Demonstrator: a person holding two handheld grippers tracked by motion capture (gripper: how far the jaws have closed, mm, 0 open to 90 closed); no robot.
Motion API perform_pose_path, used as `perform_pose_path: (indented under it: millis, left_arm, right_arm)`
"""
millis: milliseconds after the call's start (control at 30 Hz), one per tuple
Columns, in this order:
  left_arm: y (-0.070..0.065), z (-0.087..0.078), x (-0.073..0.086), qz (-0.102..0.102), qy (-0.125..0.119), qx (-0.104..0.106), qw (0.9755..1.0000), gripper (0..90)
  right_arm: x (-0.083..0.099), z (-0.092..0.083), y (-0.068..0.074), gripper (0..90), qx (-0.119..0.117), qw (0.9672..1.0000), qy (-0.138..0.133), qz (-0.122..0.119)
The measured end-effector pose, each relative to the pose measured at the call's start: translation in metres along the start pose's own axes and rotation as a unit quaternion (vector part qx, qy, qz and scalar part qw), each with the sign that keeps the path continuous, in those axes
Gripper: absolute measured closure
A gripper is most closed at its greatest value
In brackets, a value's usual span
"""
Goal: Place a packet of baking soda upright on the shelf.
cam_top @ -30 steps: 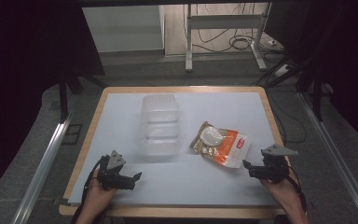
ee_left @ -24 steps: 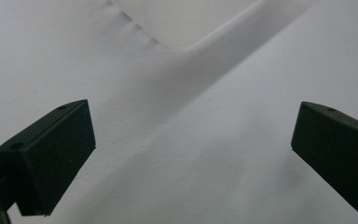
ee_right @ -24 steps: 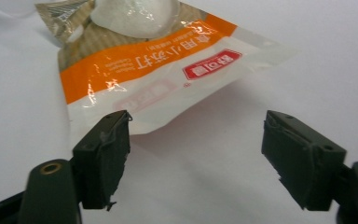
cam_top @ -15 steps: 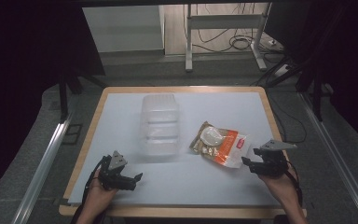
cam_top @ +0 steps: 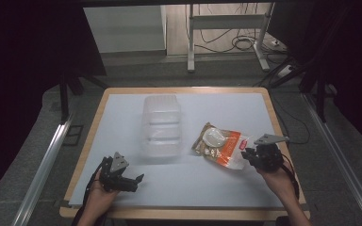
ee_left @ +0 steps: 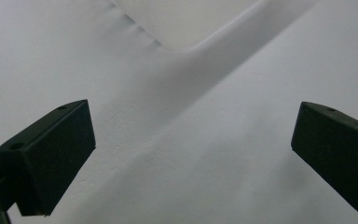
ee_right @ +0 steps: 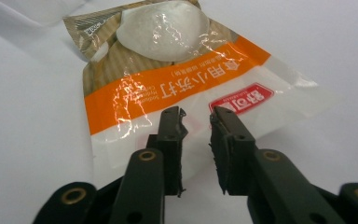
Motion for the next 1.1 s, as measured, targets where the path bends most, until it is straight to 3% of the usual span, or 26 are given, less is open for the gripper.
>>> perform_pose_path:
  millis: [333,700,1100]
  left_arm:
    - [-0.003,-0.001,0.0,0.011,0.007,-0.002,0.9999,0.0]
    - [-0.006,0.001,-0.001,0.019,0.014,0.009,0.9997,0.0]
    - [-0.008,0.001,-0.001,0.026,0.015,0.012,0.9995,0.0]
  right_arm:
    - [-0.02,0.011,0.002,87.9,0.001,1.0,0.002,-0.009]
    - [-0.047,0.035,0.003,87.5,-0.014,0.9999,-0.003,0.004]
    - [-0.083,0.078,0.004,87.5,-0.012,0.9998,0.017,0.006]
Point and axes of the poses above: each handheld gripper's, and its own axes: z roughly forward along the jaws, x roughly out of its underside, y roughly to its left, the point moved 3 cm from there along z, roughly forward along the jaws, and after that the axes turned 9 degrees about x, right-handed, at the moved point
